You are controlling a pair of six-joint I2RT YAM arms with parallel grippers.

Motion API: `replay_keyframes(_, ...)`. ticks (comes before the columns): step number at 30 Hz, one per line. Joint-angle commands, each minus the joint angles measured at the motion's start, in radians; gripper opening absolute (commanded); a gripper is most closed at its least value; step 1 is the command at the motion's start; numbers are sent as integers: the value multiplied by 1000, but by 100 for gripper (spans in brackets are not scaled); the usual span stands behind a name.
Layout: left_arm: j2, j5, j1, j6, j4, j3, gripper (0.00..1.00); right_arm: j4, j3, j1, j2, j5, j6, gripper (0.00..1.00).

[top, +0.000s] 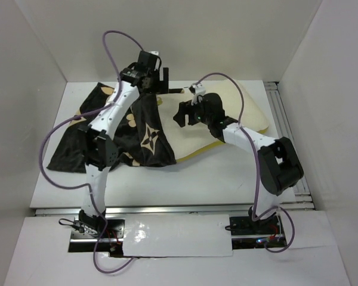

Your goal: Put the pillow into the pillowcase

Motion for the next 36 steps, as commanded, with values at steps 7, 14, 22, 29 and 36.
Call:
replay_keyframes(7, 218, -241, -17, 145, 247, 110, 100, -133, 178, 7, 154, -185, -348, 80)
replay_keyframes(14, 234, -279, -17, 159, 434, 45, 100, -180, 212, 28, 209, -139, -386, 80)
replay_keyframes(22, 368, -185, -17, 170, 390, 94, 77, -136, 198, 91, 278, -80, -334, 80)
replay_keyframes(29, 418, -209, -26, 157, 336, 101, 17, -171, 232, 157, 342, 18, -325, 82)
replay_keyframes(36, 340, -177, -17, 125, 382, 43, 0, -237, 315, 179, 408, 136, -279, 0)
